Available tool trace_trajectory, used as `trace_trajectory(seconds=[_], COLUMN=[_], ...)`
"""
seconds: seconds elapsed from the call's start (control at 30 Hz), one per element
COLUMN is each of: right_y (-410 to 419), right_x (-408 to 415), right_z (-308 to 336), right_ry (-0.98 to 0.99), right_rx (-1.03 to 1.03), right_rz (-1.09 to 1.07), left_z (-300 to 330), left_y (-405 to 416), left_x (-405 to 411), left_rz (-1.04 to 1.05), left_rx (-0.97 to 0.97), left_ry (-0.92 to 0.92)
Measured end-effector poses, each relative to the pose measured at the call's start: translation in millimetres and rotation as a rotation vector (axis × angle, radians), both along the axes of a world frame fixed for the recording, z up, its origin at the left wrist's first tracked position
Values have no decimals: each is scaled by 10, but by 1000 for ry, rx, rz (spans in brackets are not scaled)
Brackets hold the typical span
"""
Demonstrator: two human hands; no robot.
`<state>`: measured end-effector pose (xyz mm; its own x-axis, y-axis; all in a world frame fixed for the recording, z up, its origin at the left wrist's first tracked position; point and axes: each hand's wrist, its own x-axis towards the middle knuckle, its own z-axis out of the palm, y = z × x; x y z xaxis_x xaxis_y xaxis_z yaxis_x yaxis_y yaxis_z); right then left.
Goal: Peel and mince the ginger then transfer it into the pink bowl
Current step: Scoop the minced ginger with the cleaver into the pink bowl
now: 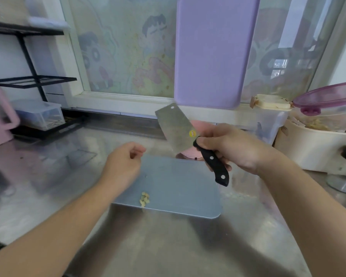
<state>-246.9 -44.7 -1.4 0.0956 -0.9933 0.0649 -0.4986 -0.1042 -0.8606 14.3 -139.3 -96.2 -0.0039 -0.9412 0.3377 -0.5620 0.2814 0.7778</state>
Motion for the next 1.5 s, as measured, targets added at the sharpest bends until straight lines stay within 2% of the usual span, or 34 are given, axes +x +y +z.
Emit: trace_trajectory(seconds=[0.17,0.23,0.33,0.5,0.57,0.8,0.97,1.23,1.5], right_y=[310,422,543,563,536,570,612,659,663], right_x=[302,348,375,475,502,610,732,915,894], right_z=[-275,-391,-504,-650,-678,-705,-706,-744,-803], right_ry=[179,202,186,163,176,197,204,109,32], right_rx=[126,175,243,315,343,369,349,376,371], right_rz=[-33,-72,-91,-72,-53,-15,-39,-20,-1], left_z=[-155,-149,-69,-84,-101,-147,-193,-174,-51], left_y=[373,509,654,670,664,574,523,514,585], left_x=[277,356,469,585,581,387,197,-294,-591], left_rz=[-125,-223,-377,-474,-476,-398,-349,-142,-93], left_rx=[53,95,224,173,162,68,71,161,256], left_ry=[-254,-265,-171,-388,-438,-409,-470,-304,-225])
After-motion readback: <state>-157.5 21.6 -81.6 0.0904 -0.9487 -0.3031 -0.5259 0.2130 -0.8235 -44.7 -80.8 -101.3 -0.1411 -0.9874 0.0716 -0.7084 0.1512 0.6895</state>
